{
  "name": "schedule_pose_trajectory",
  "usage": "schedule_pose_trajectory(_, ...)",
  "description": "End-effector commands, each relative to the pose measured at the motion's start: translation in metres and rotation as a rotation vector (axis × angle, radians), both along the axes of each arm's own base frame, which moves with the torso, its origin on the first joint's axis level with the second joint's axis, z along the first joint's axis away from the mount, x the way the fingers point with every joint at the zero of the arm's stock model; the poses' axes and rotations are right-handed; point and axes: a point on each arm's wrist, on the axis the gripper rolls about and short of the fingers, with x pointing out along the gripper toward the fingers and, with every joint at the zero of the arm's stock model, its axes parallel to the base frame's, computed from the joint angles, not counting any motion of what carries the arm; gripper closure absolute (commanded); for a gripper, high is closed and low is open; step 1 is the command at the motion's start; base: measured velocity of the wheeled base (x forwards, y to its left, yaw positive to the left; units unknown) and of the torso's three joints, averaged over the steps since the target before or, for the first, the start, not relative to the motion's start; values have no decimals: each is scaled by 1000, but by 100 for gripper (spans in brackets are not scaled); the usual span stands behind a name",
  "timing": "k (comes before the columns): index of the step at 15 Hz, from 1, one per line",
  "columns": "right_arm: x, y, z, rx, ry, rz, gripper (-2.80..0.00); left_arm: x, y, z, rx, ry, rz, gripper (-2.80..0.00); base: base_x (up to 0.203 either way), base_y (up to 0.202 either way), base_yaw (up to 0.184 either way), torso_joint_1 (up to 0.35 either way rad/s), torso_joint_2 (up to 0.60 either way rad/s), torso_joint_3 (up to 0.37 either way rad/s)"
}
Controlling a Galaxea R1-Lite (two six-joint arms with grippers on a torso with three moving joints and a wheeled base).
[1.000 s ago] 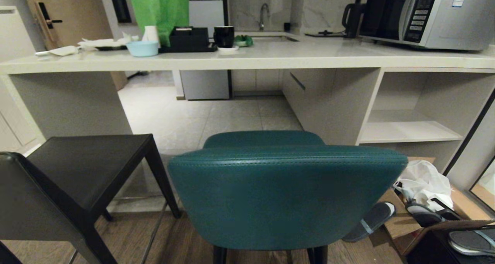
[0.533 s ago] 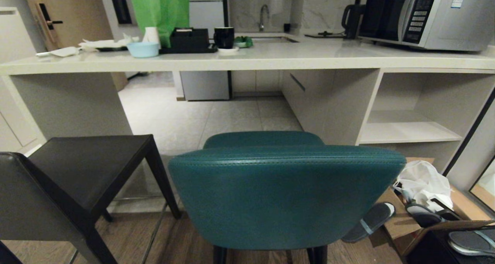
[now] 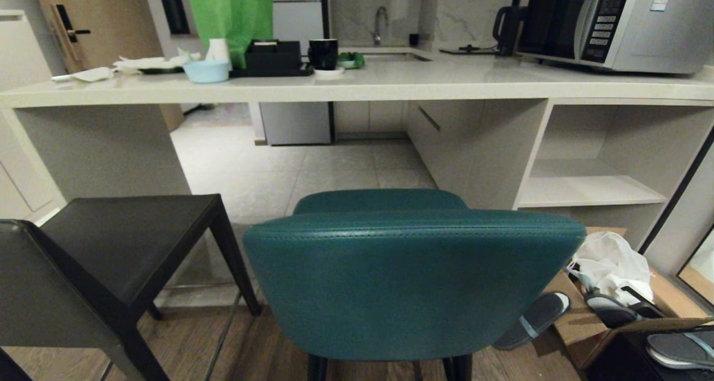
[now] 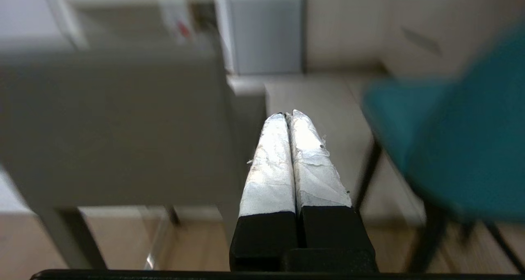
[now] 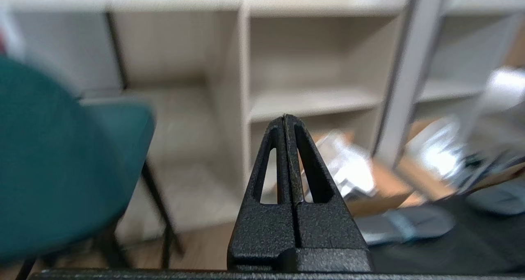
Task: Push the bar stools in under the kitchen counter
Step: Push the gray chair back under the dining table
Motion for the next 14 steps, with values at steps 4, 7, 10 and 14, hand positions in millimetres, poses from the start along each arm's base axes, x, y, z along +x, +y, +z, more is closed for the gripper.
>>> schedule_pose_trajectory(4,37,2,-70,-5,153,79,0,20,0,-54,1,130,-8,0,0,0,0,0,0,0)
schedule_pose_trajectory(7,45,5,-88,-16,170,216,0,27,-1,-65,-4,103,-33,0,0,0,0,0,0,0)
schedule_pose_trajectory(10,45,6,-89,-34,186,244,0,27,-2,-74,-5,188,-71,0,0,0,0,0,0,0)
schedule_pose_trajectory(14,45,6,-89,-34,185,245,0,27,-2,-74,-7,188,-71,0,0,0,0,0,0,0)
